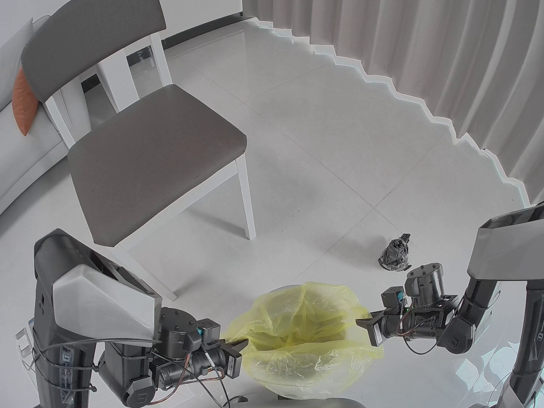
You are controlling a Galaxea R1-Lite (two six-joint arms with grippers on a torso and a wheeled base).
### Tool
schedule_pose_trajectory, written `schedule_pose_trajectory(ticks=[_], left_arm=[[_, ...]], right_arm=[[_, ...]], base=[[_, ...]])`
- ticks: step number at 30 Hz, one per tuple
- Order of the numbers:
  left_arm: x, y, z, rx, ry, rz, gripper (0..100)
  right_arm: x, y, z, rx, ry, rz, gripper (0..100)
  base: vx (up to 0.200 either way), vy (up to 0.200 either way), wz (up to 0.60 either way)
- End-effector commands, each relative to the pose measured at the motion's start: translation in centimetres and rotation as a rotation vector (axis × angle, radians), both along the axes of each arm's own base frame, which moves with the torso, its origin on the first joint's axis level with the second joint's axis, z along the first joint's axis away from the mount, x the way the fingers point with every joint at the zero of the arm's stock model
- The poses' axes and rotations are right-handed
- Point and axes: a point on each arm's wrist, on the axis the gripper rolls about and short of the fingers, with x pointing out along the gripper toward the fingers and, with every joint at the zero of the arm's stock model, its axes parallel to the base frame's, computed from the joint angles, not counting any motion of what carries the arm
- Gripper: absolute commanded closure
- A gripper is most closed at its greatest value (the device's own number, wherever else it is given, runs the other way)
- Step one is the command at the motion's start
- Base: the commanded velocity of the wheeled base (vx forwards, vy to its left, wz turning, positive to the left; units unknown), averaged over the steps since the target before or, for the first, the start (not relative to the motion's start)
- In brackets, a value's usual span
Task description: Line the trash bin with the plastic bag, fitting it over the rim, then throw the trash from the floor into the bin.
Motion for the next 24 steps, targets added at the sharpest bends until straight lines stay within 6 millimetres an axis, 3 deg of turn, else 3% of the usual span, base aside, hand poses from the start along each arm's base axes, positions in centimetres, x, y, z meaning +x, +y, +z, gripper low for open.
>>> schedule_pose_trajectory(ticks=[1, 4, 9, 15, 19, 24], left_arm=[[0.8, -0.6, -0.2, -0.021, -0.028, 0.002, 100], [0.8, -0.6, -0.2, -0.020, -0.027, 0.002, 100], [0.9, -0.6, -0.2, -0.023, -0.031, 0.005, 100], [0.9, -0.6, -0.1, -0.024, -0.035, 0.004, 100], [0.9, -0.7, 0.3, -0.031, -0.046, 0.000, 100], [1.0, -0.6, 0.2, -0.005, -0.068, -0.010, 100]], right_arm=[[-0.1, -0.1, 0.0, -0.009, -0.003, 0.007, 0], [-0.6, -0.4, 0.1, -0.017, 0.005, 0.006, 0], [-1.0, -2.2, 2.1, -0.036, -0.060, -0.008, 0], [-0.1, -2.5, 4.6, 0.007, -0.155, -0.011, 0], [1.8, -0.8, 5.5, 0.049, -0.211, 0.040, 0], [3.1, 2.7, 4.9, 0.056, -0.201, 0.123, 0]], base=[[0.000, 0.000, 0.00], [0.000, 0.000, 0.00], [0.000, 0.000, 0.00], [0.000, 0.000, 0.00], [0.000, 0.000, 0.00], [0.000, 0.000, 0.00]])
